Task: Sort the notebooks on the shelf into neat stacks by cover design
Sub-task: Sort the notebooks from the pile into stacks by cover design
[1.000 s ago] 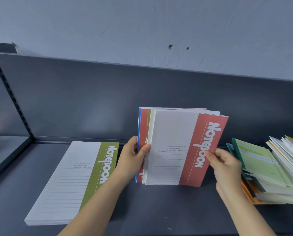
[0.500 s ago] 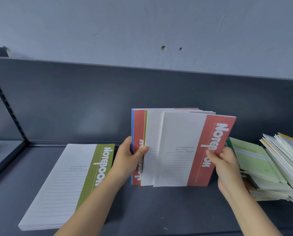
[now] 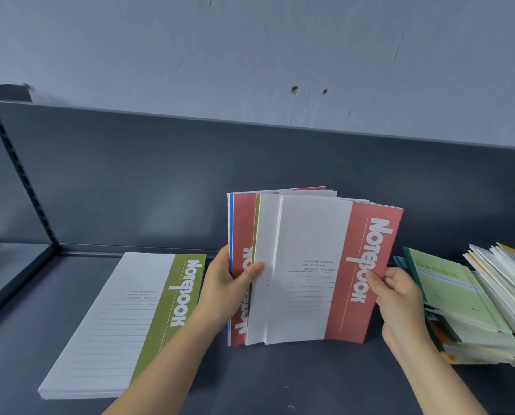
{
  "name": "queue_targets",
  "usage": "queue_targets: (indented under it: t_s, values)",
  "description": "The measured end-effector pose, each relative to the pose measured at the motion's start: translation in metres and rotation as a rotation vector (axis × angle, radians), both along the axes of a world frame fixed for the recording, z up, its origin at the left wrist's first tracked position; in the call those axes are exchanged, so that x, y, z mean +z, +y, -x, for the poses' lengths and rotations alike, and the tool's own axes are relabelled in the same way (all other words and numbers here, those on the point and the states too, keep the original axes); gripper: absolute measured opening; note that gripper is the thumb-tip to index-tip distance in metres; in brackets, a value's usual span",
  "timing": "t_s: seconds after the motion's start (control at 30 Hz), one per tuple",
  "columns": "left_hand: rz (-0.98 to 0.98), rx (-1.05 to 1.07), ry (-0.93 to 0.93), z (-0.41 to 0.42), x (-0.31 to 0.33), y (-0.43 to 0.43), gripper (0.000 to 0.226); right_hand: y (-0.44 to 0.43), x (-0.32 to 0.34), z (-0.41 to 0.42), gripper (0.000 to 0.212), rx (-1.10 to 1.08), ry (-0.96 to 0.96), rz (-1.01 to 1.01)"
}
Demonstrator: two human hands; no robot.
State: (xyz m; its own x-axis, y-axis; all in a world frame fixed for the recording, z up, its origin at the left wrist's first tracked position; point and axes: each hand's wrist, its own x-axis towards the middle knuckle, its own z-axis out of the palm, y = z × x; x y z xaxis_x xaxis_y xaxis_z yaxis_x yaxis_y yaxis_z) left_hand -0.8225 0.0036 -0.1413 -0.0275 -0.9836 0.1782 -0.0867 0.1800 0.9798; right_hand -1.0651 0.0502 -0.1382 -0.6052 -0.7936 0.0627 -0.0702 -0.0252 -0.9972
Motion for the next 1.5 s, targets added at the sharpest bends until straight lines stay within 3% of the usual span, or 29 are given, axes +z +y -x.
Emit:
queue_targets:
  t_s: [0.23, 0.5, 0.7, 0.83, 0.97, 1.17, 1.33, 1.4, 1.5]
  values:
    - [0.067, 0.224, 0.092, -0.052, 0.040, 0.003, 0.013, -0.007, 0.015, -0.023, 0.004, 0.126, -0.047, -0.056]
    - [0.026, 0.603, 0.274, -0.197, 0.057, 0.024, 0.009, -0.031, 0.021, -0.097, 0.013, 0.373, -0.154, -0.243]
    - [0.006, 0.787, 0.269, -0.262, 0.052, 0.062, 0.008, -0.049, -0.005, -0.169, 0.016, 0.493, -0.160, -0.377]
    - [-0.033, 0.893, 0.203, -0.292, 0.052, 0.081, 0.030, -0.063, -0.015, -0.207, 0.016, 0.523, -0.161, -0.425]
    - [-0.022, 0.952, 0.109, -0.319, 0.059, 0.098, 0.033, -0.069, -0.022, -0.228, 0.014, 0.549, -0.097, -0.469]
    - [-0.037, 0.905, 0.169, -0.347, 0.075, 0.107, 0.031, -0.064, -0.027, -0.235, 0.007, 0.586, -0.005, -0.497]
    - [-0.135, 0.667, 0.275, -0.322, 0.058, 0.079, 0.018, -0.065, -0.023, -0.236, 0.025, 0.484, 0.345, -0.374]
    - [-0.198, 0.560, 0.333, -0.301, 0.047, 0.064, 0.018, -0.059, -0.009, -0.240, 0.034, 0.534, 0.296, -0.256]
    - [-0.297, 0.459, 0.373, -0.272, 0.029, 0.047, 0.025, -0.044, 0.014, -0.255, 0.032, 0.840, 0.101, -0.300]
